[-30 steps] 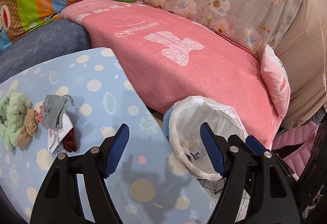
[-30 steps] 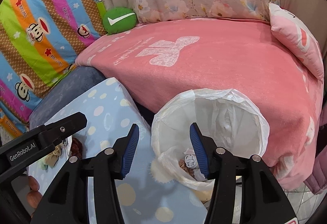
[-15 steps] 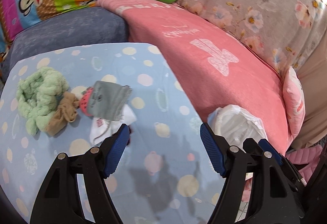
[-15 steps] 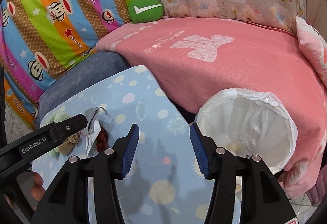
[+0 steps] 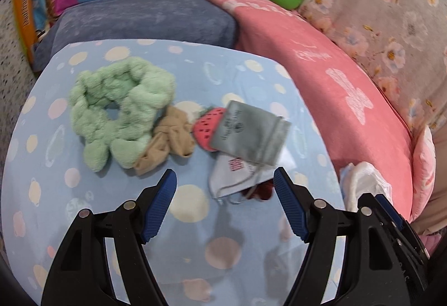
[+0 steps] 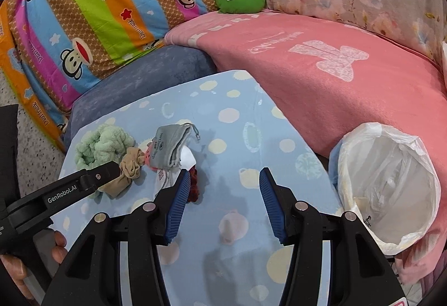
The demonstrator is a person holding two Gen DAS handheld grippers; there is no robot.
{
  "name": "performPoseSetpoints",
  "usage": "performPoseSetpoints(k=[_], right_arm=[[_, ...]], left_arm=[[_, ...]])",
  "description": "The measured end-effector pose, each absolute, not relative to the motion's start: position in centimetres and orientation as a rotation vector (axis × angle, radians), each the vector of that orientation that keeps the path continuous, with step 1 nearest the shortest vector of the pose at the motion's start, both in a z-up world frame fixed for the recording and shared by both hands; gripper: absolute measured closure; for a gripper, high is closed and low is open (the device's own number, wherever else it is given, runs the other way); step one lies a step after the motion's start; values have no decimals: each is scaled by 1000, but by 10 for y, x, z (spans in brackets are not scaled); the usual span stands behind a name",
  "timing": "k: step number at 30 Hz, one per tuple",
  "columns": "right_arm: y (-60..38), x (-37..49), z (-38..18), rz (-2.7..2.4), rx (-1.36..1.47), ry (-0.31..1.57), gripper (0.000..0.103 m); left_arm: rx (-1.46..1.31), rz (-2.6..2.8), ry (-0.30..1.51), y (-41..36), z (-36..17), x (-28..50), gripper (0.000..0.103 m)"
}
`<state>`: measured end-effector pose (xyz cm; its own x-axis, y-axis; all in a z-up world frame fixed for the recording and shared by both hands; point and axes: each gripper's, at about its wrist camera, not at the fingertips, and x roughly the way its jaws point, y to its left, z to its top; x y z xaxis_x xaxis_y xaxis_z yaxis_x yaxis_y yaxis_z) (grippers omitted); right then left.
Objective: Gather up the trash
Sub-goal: 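Grasp the tan knotted cloth with the left gripper while the right gripper grasps the grey pouch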
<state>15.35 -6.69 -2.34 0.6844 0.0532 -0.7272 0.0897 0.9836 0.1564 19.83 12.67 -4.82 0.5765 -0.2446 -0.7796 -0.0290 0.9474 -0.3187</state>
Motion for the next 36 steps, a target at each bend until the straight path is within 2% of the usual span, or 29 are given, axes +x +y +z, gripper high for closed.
performPoseSetpoints(k=[12, 20, 25, 30, 31, 36], right_arm=[[-22, 192, -48, 47, 143, 877, 53], [-5, 224, -67, 67, 134, 916, 59], [-3, 240, -80, 70, 136, 944, 64], [1, 249, -90, 80, 140, 966, 80], [1, 250, -92, 82, 140, 969, 84], [1, 250, -93, 92, 157, 969, 88]], left_arm=[[-364, -43, 1031, 176, -93, 212, 35], [-399, -36, 1067, 183, -111, 232, 41], [-407, -30, 1100, 181, -122, 245, 49], [-411, -32, 1131, 181, -130, 249, 75], [-413, -30, 1134, 181, -130, 248, 77], [-432, -24, 1128, 184, -126, 239, 78]])
